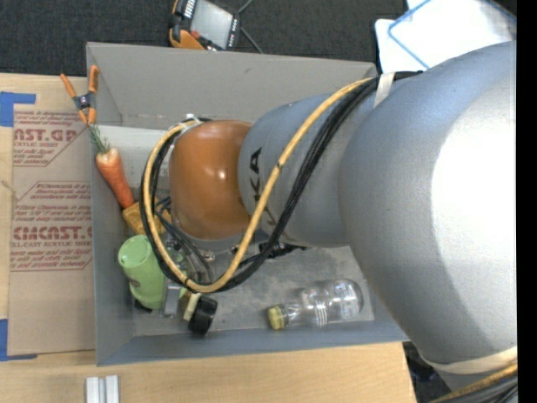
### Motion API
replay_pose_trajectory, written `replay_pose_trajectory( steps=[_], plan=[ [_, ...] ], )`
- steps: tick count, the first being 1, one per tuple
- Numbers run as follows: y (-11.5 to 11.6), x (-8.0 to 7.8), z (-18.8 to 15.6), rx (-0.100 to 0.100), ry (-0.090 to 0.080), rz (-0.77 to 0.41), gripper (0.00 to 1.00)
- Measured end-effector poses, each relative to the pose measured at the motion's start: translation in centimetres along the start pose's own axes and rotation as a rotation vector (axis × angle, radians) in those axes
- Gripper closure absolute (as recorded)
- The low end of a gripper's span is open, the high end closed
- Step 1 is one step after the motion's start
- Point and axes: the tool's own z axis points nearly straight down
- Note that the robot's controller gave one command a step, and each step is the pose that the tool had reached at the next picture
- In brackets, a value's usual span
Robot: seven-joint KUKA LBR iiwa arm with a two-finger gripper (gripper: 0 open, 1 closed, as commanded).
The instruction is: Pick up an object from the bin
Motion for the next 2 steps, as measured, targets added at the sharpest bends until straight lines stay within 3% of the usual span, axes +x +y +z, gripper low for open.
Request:
replay_pose_trajectory(
  steps=[2],
  plan=[
    [0.0, 0.0, -3.4, -0.002, -0.002, 0.000, 1.00]
  ],
)
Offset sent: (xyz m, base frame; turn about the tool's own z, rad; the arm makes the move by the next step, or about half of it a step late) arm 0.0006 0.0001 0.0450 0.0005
